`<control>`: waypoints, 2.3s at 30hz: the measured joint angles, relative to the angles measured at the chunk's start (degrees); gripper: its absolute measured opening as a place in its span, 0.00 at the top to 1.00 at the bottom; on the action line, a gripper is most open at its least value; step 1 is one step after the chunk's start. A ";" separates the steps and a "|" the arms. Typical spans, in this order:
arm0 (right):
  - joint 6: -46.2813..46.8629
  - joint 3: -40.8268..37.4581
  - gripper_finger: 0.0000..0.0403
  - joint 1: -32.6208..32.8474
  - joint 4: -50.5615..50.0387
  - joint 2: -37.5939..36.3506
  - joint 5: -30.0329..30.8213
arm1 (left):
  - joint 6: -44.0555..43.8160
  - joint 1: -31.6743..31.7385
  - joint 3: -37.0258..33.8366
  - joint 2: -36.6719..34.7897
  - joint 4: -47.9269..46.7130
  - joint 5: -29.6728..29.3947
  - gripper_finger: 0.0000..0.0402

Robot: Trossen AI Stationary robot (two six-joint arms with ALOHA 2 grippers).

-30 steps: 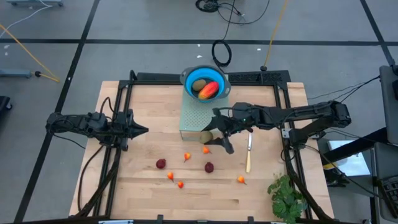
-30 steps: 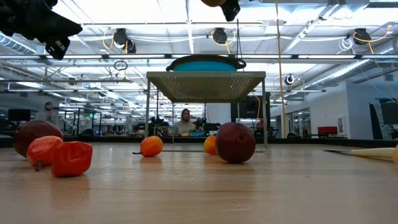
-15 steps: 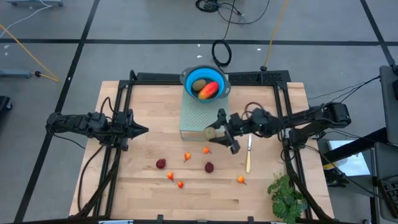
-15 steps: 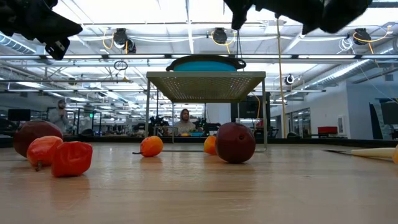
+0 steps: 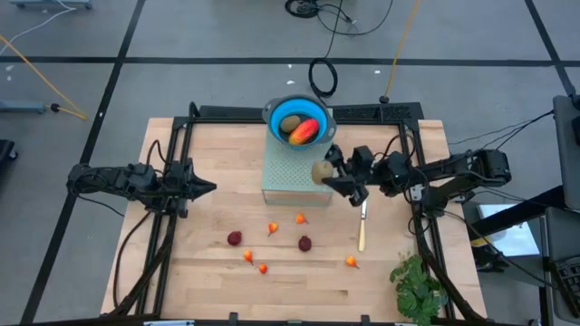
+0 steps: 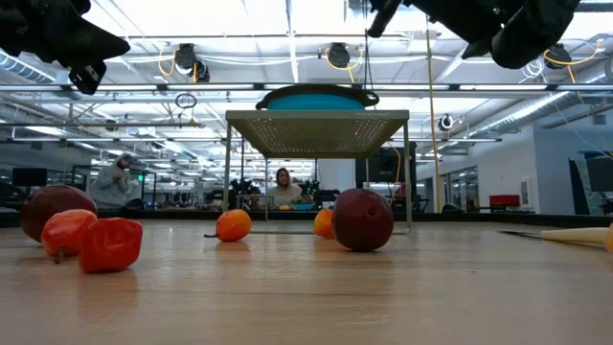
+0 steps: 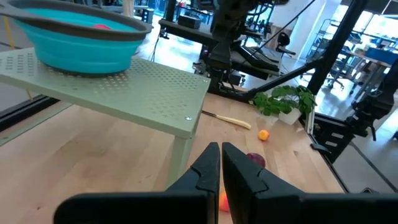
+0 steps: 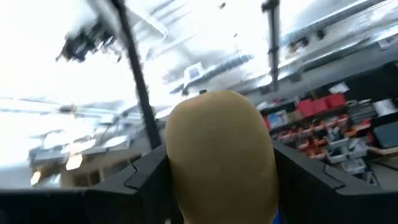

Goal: Pick & Place Fruit
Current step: Put the kiwi into the blue strainer bowl on the shelf

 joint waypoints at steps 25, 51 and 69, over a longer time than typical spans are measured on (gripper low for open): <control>-11.78 14.89 0.43 -16.22 -27.94 0.00 5.61 | -0.85 -0.02 0.00 0.00 0.02 -7.55 0.96; -42.14 34.21 0.43 -23.30 -71.80 0.78 10.38 | -0.26 -0.02 0.00 0.02 -0.01 -10.58 0.96; -40.57 34.23 0.43 -26.08 -71.90 7.24 4.11 | -1.31 -0.02 0.00 0.06 -0.02 -12.48 0.96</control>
